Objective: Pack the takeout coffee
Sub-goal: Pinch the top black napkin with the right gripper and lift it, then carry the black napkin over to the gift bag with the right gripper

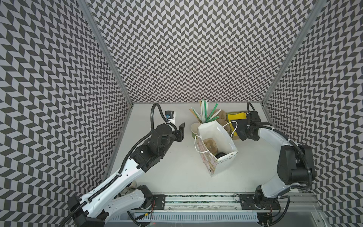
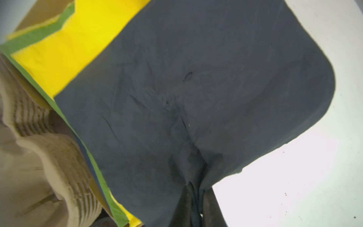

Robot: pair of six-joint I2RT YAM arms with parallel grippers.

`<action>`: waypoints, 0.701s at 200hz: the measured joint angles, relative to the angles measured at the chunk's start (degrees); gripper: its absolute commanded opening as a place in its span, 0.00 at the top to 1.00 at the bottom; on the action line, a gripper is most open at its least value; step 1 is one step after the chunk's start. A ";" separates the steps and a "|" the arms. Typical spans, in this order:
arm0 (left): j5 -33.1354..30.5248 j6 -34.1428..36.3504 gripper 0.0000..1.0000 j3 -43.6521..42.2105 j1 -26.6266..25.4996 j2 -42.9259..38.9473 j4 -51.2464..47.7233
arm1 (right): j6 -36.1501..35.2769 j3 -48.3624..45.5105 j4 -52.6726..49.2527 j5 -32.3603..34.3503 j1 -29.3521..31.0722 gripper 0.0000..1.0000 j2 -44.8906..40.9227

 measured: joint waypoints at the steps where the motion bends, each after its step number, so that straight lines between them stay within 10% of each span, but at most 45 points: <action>1: 0.00 -0.02 0.38 0.00 0.00 0.00 0.00 | -0.02 0.00 -0.02 0.11 0.00 1.00 -0.04; 78: 0.17 -0.02 0.38 -1.60 0.26 -0.76 1.25 | 1.16 0.31 -0.85 -0.33 0.02 1.00 -17.46; 140: -0.50 -0.39 0.37 -2.99 0.66 -3.61 2.45 | -1.03 2.58 4.50 -16.57 3.45 1.00 -45.90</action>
